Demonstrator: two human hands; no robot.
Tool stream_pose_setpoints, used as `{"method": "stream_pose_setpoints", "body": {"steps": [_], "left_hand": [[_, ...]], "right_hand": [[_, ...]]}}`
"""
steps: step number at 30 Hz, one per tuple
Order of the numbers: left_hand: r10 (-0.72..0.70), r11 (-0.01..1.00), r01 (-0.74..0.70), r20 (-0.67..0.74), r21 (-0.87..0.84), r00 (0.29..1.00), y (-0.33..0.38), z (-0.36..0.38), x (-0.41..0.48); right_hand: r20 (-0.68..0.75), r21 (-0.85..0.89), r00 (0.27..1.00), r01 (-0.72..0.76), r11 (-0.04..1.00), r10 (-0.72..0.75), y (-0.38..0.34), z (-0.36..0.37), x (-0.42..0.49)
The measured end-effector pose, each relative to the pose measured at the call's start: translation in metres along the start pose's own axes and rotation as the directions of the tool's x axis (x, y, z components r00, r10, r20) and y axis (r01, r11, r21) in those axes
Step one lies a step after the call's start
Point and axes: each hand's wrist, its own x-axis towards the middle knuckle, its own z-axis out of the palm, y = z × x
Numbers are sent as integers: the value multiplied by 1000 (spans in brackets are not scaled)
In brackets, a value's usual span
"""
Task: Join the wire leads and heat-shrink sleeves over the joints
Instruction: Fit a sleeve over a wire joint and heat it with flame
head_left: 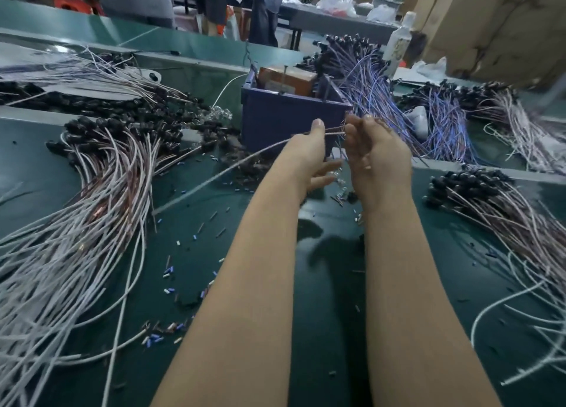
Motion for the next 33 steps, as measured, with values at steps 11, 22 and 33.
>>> {"method": "stream_pose_setpoints", "body": {"steps": [11,22,33], "left_hand": [[442,888,-458,-207,-35,873,-17,-14,22],[332,933,-345,-127,-101,935,6,-27,7],[353,935,-338,-212,103,911,15,-34,1]], "right_hand": [[118,-946,962,184,267,-246,-15,-4,9],[423,-868,906,402,292,11,-4,20,1],[409,-872,889,314,375,206,-17,26,-10]]}}
